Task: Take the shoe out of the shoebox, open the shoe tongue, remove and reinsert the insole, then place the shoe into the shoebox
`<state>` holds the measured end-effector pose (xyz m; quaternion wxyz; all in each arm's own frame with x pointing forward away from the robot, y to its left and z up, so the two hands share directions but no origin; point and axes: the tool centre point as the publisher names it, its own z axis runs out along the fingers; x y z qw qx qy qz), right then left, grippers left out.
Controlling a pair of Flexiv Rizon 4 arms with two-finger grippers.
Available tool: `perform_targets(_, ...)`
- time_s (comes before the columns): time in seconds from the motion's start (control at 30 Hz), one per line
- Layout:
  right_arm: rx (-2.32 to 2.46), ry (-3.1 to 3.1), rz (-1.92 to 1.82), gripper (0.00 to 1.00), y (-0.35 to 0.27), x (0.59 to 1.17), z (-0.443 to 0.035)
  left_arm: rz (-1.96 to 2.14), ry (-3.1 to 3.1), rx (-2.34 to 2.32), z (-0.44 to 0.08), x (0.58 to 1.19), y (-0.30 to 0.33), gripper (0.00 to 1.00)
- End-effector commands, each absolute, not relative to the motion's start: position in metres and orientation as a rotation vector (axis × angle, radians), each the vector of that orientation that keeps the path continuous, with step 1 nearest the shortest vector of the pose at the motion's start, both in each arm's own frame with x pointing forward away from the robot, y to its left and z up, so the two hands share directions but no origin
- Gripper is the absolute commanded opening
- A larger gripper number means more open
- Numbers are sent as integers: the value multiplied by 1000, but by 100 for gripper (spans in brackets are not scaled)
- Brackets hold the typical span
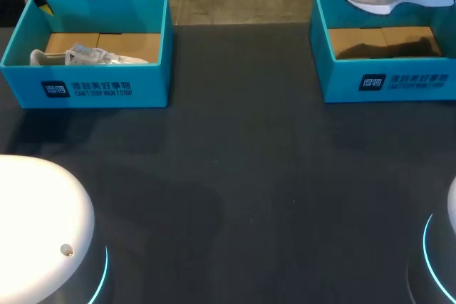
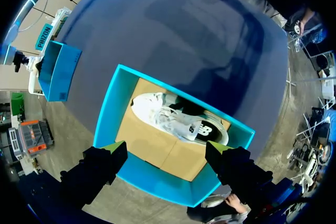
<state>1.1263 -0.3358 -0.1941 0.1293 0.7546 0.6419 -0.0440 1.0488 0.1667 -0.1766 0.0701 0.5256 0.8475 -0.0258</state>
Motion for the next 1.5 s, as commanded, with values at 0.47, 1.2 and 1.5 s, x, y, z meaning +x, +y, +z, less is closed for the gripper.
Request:
perform_targets(0.47,2240,1772,-141,0,-274,1067,-180,-76,2551,1582,-176,1049,167,100)
perform_targets(1.2,2257,1763,-159,0,-162,963,-171,-76,2551,1582,-176,1049,167,100)
perform_targets(1.5,2283,1761,-155,0,-124,927,-174,-76,2551,1582,-176,1049,167,100)
